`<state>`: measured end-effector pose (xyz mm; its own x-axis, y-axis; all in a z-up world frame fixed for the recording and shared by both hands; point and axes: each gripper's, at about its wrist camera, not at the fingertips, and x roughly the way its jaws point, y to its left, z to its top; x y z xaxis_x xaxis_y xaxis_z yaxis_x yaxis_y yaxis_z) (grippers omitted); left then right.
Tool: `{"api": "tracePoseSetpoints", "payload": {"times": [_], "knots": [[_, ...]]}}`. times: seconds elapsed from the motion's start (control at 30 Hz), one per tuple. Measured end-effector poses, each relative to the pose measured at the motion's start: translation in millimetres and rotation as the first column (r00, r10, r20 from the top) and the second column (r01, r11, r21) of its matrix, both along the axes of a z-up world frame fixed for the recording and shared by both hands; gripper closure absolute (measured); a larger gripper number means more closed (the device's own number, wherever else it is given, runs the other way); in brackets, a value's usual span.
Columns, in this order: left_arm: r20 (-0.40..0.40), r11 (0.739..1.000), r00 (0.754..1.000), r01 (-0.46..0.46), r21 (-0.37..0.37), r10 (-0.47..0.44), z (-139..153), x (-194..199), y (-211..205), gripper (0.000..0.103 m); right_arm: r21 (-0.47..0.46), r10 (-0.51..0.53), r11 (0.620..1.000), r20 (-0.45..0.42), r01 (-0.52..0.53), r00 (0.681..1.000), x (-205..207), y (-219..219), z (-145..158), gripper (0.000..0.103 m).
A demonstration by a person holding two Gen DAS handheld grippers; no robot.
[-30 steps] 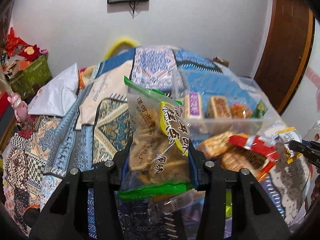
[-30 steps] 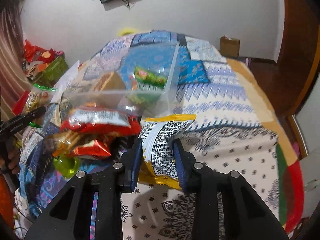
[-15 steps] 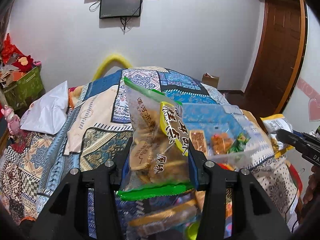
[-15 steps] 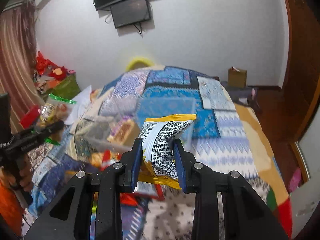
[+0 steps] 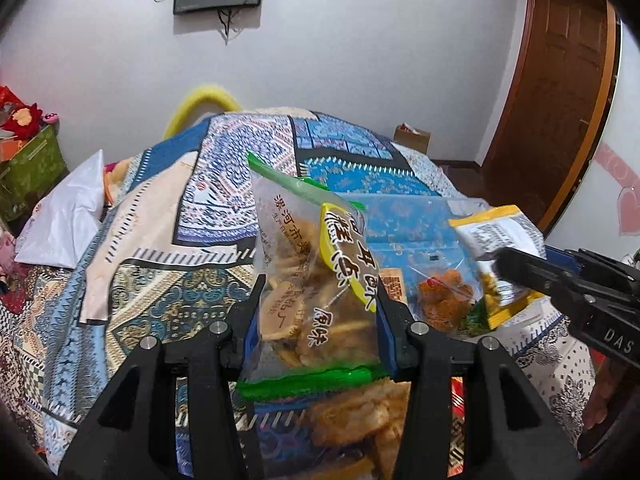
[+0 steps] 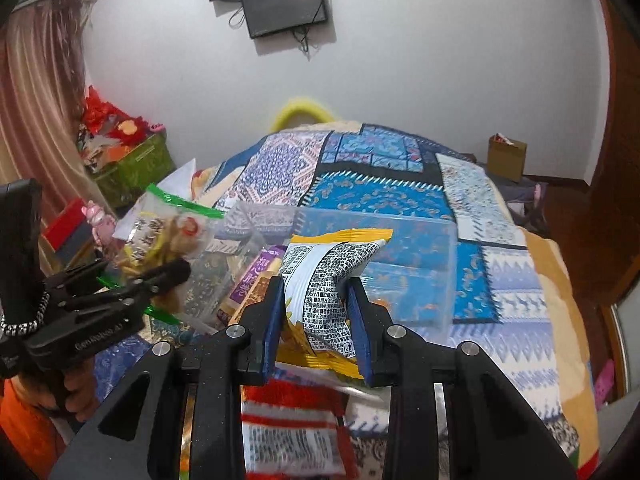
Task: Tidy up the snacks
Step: 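Place the cracker zip bag and white-yellow bag into the clear box, release both, then reach the left gripper to the gold biscuit pack while the right grasps the red chip bag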
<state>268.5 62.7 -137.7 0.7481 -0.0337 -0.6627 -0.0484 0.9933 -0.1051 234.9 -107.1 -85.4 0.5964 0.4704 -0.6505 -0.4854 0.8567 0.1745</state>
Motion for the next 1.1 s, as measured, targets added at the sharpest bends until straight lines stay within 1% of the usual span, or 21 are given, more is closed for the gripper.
{"api": "tracePoseSetpoints", "payload": {"times": [0.17,0.3,0.47,0.6,0.73,0.77,0.83,0.9,0.93,1.0,1.1], "knots": [[-0.032,1.0,0.999,0.014,-0.013,-0.014,-13.4,17.0,-3.8,0.057,-0.038,0.028,0.999,-0.012,-0.028,1.0,10.3,12.6,-10.3,0.075],[-0.053,1.0,0.999,0.008,-0.007,-0.008,-21.6,28.1,-4.4,0.057,-0.059,0.04,0.997,-0.034,-0.042,0.999,17.3,18.4,-19.6,0.074],[-0.096,0.999,0.995,0.007,-0.041,-0.011,-33.0,38.5,-1.7,0.057,-0.084,0.052,0.995,-0.067,-0.058,0.996,22.9,24.2,-33.7,0.074],[-0.117,0.996,0.993,-0.005,-0.091,-0.006,-35.1,40.6,3.7,0.056,-0.08,0.054,0.995,-0.102,-0.062,0.993,24.1,25.2,-42.7,0.074],[-0.138,0.996,0.99,-0.014,-0.087,0.002,-33.9,39.0,5.1,0.052,-0.083,0.053,0.995,-0.118,-0.063,0.992,22.9,23.6,-40.7,0.074],[-0.147,0.996,0.989,-0.011,-0.091,-0.003,-32.7,38.2,4.6,0.05,-0.084,0.052,0.995,-0.119,-0.062,0.992,21.7,23.1,-38.8,0.073],[-0.15,0.995,0.989,-0.012,-0.098,-0.003,-28.5,35.5,4.0,0.046,-0.077,0.054,0.995,-0.117,-0.063,0.992,20.5,22.1,-33.3,0.069],[-0.126,0.997,0.992,-0.022,-0.08,0.011,-21.4,30.5,2.9,0.039,-0.056,0.053,0.997,-0.112,-0.06,0.992,17.3,19.4,-25.6,0.055],[-0.112,0.997,0.993,-0.026,-0.068,0.018,-17.2,27.7,2.5,0.038,-0.044,0.046,0.998,-0.093,-0.051,0.995,13.3,17.0,-19.2,0.052],[-0.087,0.998,0.996,-0.029,-0.051,0.025,-7.3,20.8,2.8,0.037,-0.048,0.043,0.998,-0.061,-0.046,0.997,5.3,15.3,-8.4,0.048],[-0.055,0.998,0.998,-0.033,-0.05,0.03,8.0,7.5,6.4,0.037,-0.052,0.05,0.997,-0.023,-0.052,0.998,-7.3,14.0,5.0,0.047]]}}
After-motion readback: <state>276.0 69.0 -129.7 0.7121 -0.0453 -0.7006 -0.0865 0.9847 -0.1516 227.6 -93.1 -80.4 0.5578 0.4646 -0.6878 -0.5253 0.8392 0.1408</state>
